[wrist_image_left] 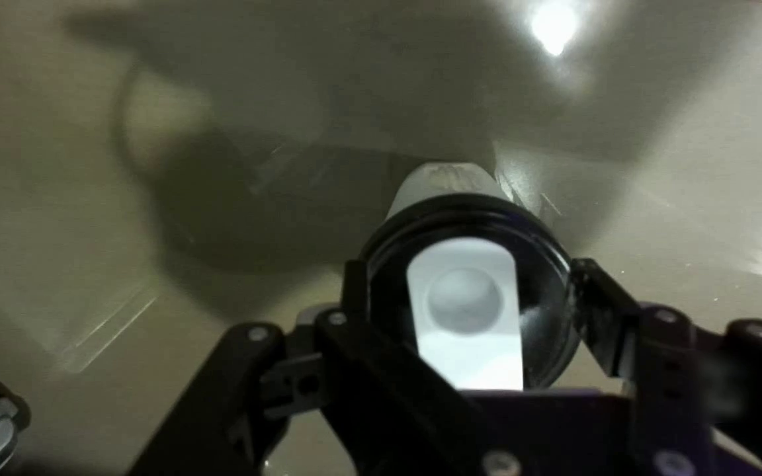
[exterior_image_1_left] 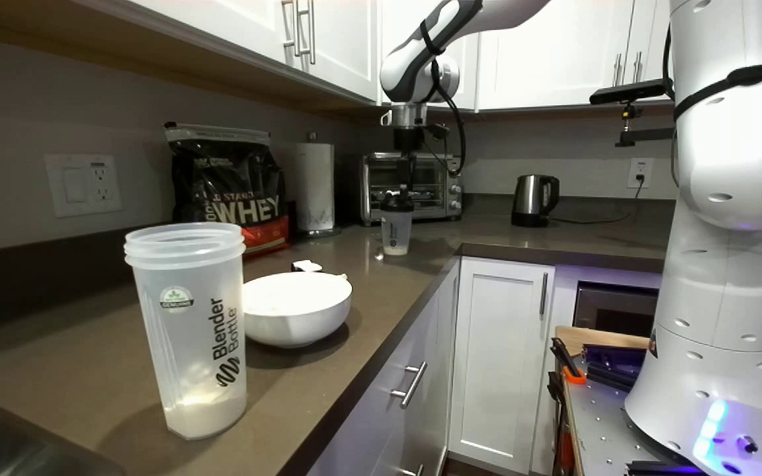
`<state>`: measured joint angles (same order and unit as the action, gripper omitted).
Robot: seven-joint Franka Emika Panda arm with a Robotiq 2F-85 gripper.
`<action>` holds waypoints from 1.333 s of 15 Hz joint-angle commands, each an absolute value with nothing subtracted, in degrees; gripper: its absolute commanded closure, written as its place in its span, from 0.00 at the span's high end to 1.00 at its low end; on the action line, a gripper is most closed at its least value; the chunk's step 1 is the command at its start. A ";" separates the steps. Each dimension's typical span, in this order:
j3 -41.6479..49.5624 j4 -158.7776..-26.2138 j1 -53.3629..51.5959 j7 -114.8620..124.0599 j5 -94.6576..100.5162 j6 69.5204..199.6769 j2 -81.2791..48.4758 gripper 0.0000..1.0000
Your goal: Remove the lid from the shaker.
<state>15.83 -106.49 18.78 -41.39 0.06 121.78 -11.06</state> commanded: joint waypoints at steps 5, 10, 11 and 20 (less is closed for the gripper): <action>15.37 -104.44 20.21 -43.07 -0.01 119.20 -11.24 0.47; 15.38 -104.58 20.68 -43.21 -0.55 118.97 -11.39 0.55; 15.37 -104.58 20.72 -43.24 -0.60 118.86 -11.39 0.46; 15.12 -104.23 20.76 -43.43 -0.88 116.73 -10.78 0.14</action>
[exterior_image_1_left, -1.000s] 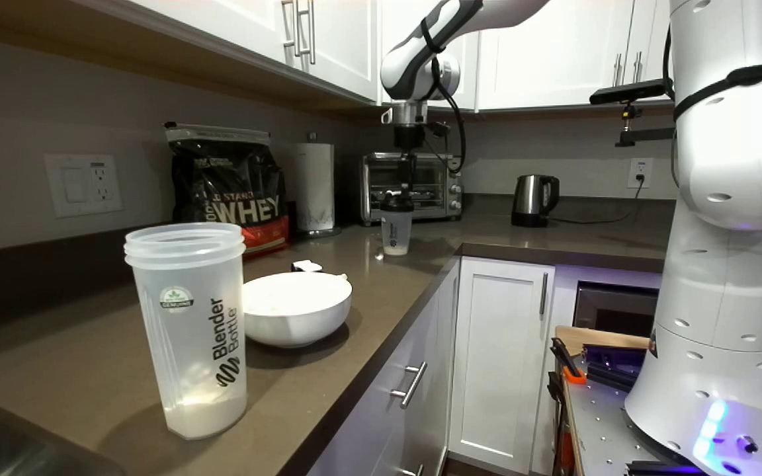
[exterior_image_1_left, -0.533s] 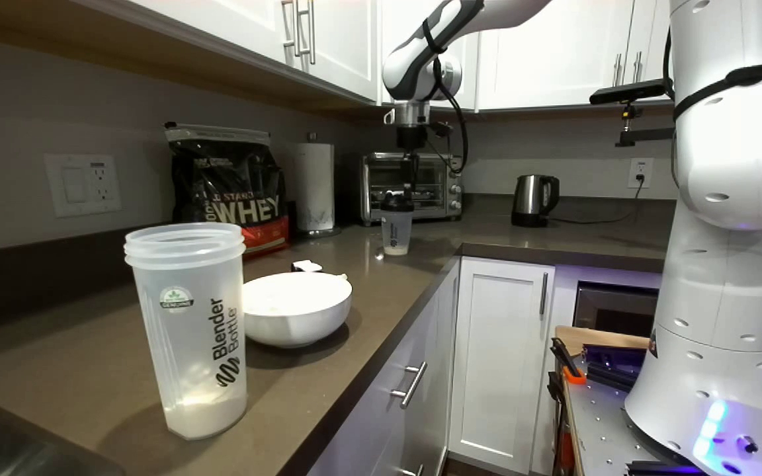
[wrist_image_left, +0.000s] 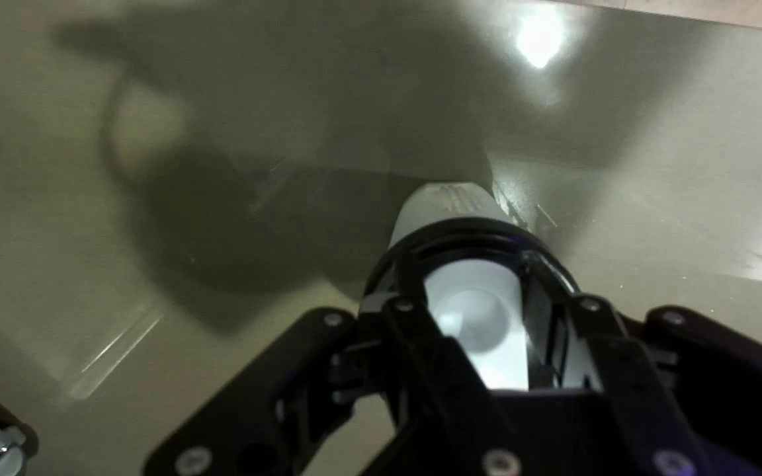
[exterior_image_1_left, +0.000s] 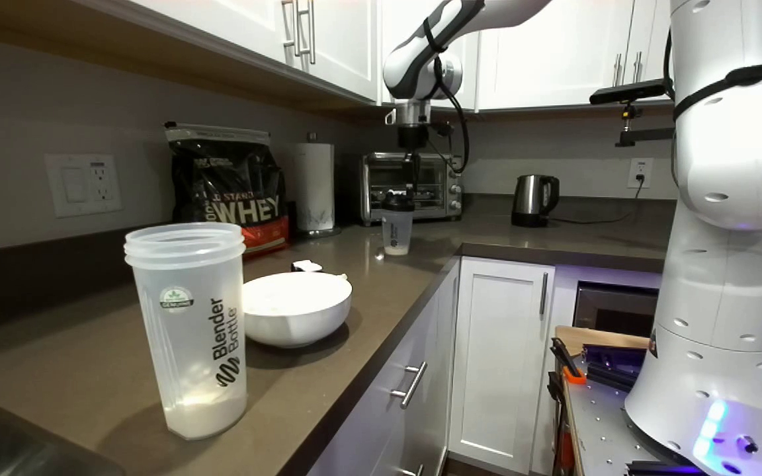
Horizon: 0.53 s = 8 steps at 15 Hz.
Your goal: Remove the lid from the shaker.
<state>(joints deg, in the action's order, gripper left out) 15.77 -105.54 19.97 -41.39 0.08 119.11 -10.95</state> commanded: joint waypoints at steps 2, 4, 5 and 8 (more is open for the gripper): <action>15.06 -104.03 20.68 -43.37 -0.76 116.35 -10.61 0.14; 15.04 -103.72 20.59 -43.27 -0.47 115.94 -10.41 0.14; 15.06 -103.57 20.52 -43.14 -0.15 115.79 -10.26 0.14; 15.16 -102.72 20.32 -42.77 0.86 114.83 -9.73 0.14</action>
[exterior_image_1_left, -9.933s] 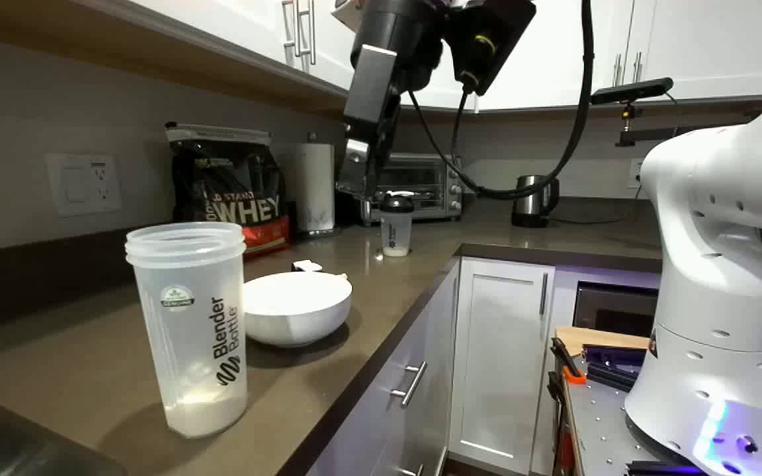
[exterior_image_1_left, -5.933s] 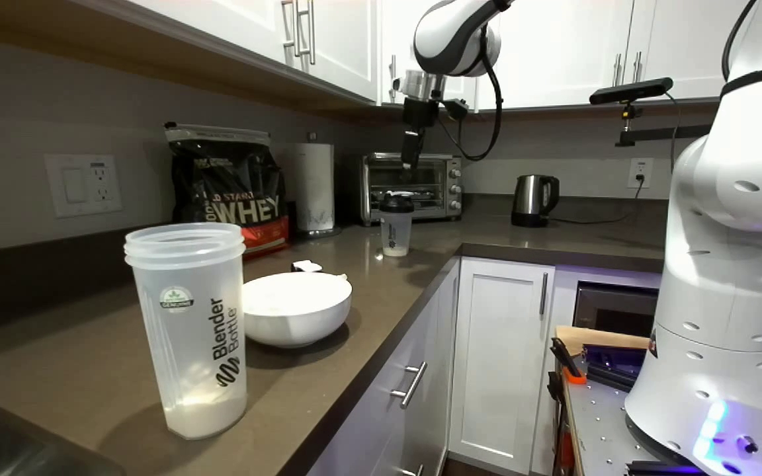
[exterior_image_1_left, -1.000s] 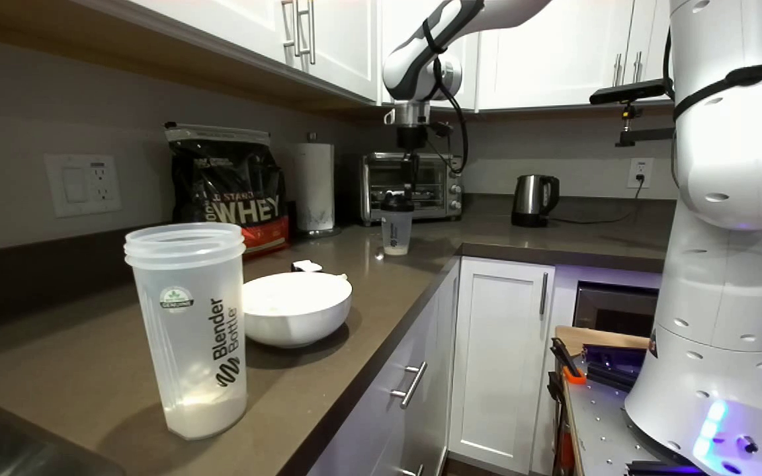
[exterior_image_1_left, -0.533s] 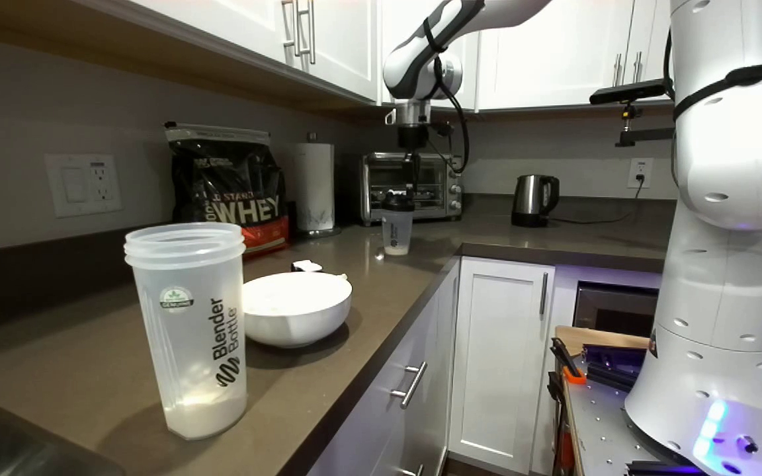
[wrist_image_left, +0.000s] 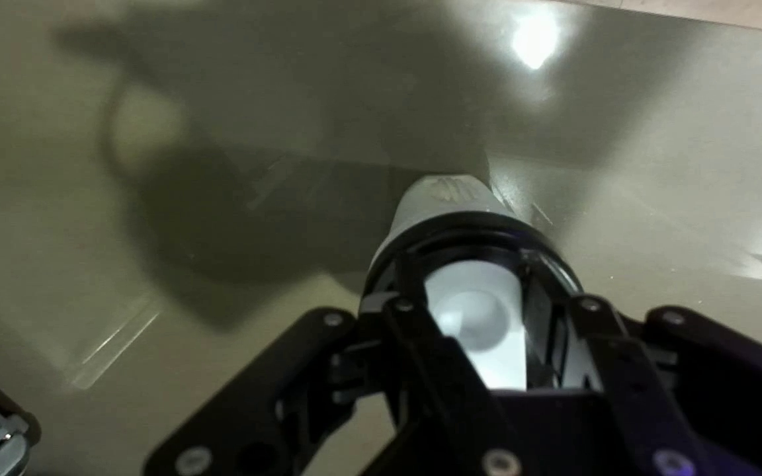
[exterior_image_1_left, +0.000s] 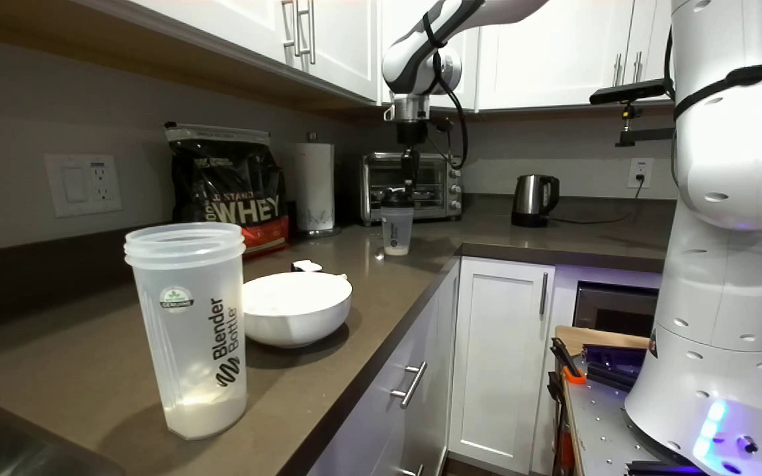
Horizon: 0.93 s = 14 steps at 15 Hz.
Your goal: Remove the lid from the shaker.
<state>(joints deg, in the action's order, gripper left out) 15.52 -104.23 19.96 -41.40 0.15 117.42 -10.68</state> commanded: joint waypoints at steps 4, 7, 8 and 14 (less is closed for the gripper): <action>15.14 -102.07 20.00 -42.42 1.35 114.00 -8.49 0.14; 14.70 -103.38 19.31 -42.33 1.39 114.29 -6.39 0.14; 14.55 -103.71 19.01 -42.17 1.53 114.37 -5.83 0.14; 13.28 -107.08 16.51 -41.48 1.44 115.18 -1.89 0.14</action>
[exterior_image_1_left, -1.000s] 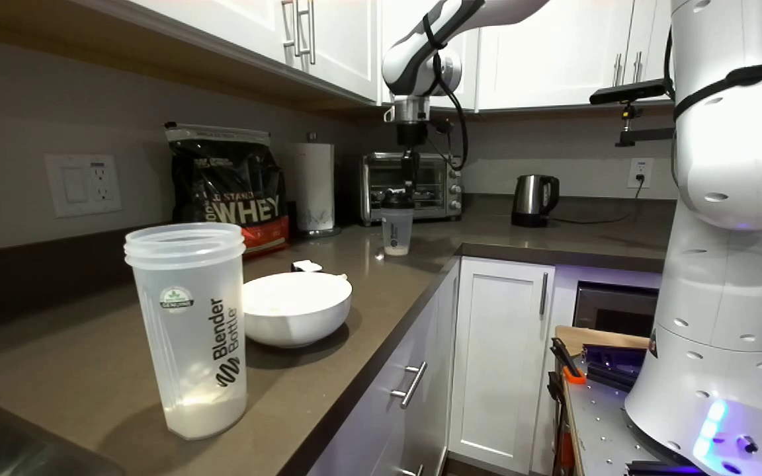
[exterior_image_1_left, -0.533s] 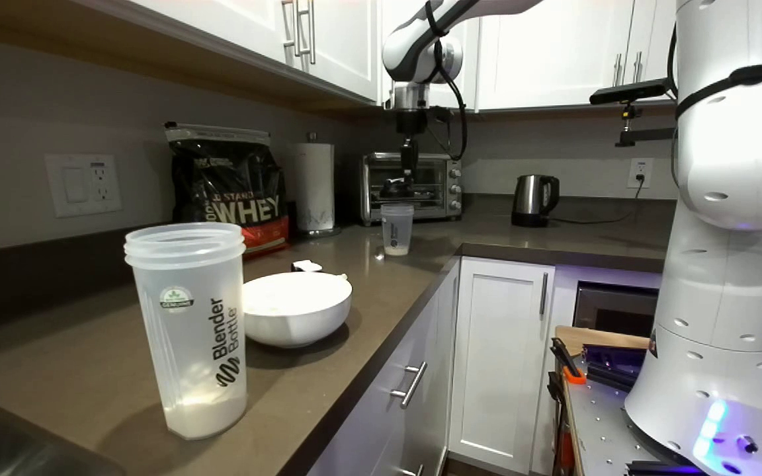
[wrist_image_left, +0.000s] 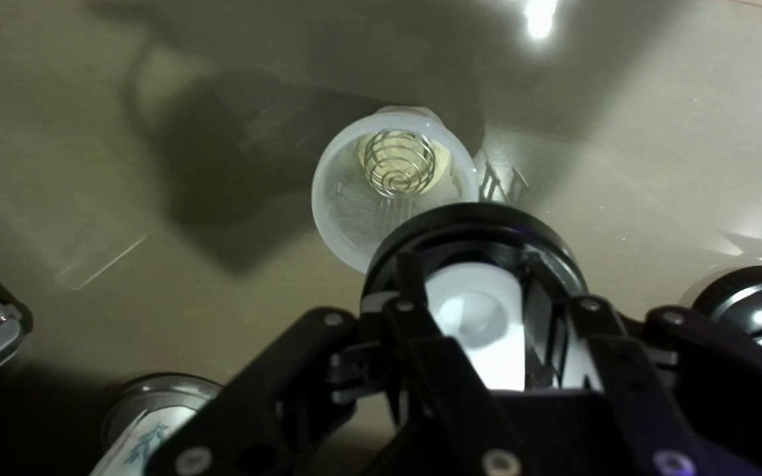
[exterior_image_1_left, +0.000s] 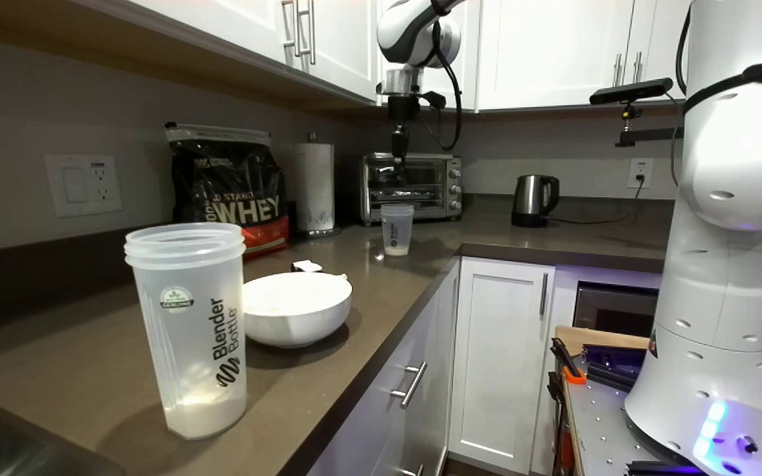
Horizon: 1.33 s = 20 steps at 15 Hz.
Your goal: Remove the lid from the shaker.
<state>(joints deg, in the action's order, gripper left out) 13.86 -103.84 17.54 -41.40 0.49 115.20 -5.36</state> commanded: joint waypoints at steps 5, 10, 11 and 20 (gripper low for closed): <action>12.34 -112.52 14.13 -39.99 1.51 116.28 2.79 0.14; 11.10 -118.71 11.07 -37.32 0.13 119.01 8.09 0.14; 10.76 -119.99 10.36 -36.78 0.05 120.04 8.95 0.14; 8.13 -128.78 4.39 -29.13 -1.73 135.17 10.78 0.14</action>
<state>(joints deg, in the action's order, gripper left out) 8.59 -125.69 5.44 -31.06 -0.32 131.31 9.21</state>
